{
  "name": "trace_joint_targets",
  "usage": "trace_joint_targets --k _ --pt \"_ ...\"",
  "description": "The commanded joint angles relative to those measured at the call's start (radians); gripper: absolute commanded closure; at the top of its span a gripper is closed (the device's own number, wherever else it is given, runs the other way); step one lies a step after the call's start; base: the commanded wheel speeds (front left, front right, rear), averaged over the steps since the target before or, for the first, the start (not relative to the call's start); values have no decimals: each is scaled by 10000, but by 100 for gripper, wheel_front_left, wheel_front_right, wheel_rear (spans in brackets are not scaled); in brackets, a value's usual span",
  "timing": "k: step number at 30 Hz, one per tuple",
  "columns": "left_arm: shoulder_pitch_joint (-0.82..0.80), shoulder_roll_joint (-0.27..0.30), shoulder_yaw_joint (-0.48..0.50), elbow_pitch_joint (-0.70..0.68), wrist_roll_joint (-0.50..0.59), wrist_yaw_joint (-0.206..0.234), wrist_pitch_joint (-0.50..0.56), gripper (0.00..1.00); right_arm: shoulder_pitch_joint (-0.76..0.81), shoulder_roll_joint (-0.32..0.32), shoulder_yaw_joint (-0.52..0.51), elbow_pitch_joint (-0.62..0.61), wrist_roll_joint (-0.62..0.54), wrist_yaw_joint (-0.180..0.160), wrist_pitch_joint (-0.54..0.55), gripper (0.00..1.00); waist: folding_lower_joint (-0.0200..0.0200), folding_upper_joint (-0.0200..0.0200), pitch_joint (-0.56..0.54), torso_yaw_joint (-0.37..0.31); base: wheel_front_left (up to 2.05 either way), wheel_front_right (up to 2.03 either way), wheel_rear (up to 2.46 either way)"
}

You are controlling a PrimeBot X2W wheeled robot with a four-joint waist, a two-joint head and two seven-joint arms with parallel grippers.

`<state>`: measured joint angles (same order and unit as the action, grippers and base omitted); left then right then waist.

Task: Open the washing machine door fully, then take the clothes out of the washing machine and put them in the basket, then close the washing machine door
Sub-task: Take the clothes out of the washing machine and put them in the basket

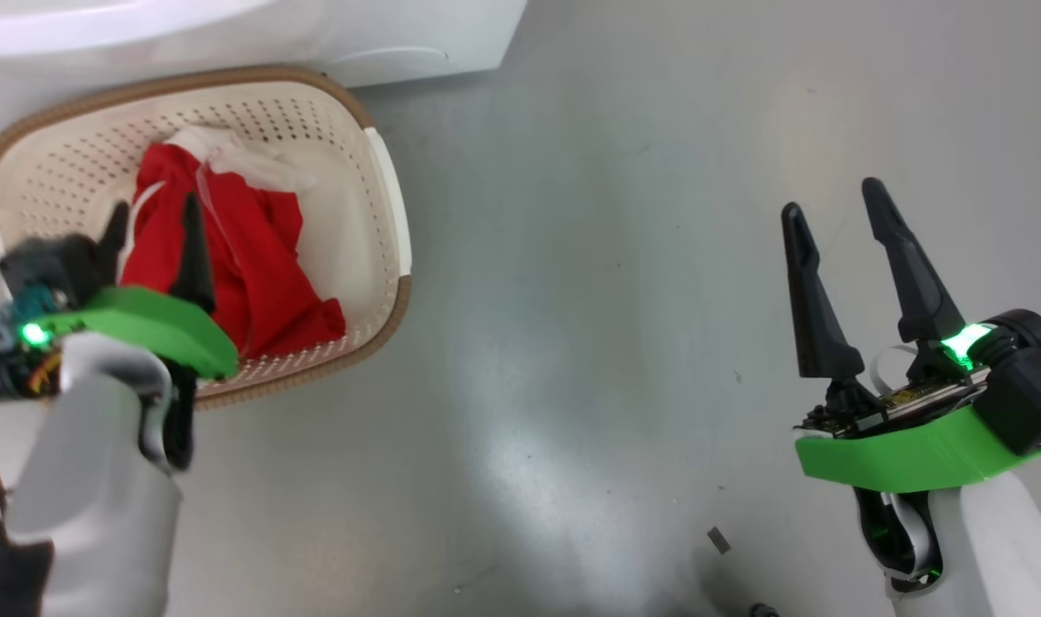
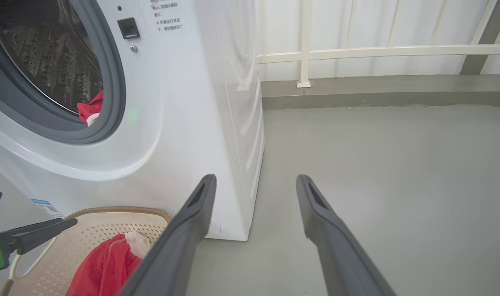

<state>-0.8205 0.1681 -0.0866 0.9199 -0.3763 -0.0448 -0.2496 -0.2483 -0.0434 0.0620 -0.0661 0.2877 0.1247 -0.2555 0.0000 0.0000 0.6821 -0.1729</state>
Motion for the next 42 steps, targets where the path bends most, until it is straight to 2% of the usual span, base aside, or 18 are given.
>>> trace_joint_targets --k 1,14,23,30,42 --pt "680 221 292 -641 -18 -33 -119 0 299 -68 113 -239 -95 60 -63 0 0 0 -155 102 0 0 0" --pt "3062 -243 722 -5265 165 474 -121 0 519 -68 -84 -234 -473 60 -63 0 0 0 -1008 392 0 0 0" --pt "4387 -509 904 -7155 672 781 -121 0 681 -68 -299 -161 -715 60 -63 0 0 0 -1797 519 0 0 0" --pt "5375 -643 940 -8098 1278 1089 -122 0 1051 -68 -526 -120 -851 60 -63 0 0 0 -2505 714 0 0 0" --pt "6307 -711 874 -8568 1452 1162 -122 0 1636 -68 -766 -248 -1026 60 -63 0 0 0 -3343 891 0 0 0"
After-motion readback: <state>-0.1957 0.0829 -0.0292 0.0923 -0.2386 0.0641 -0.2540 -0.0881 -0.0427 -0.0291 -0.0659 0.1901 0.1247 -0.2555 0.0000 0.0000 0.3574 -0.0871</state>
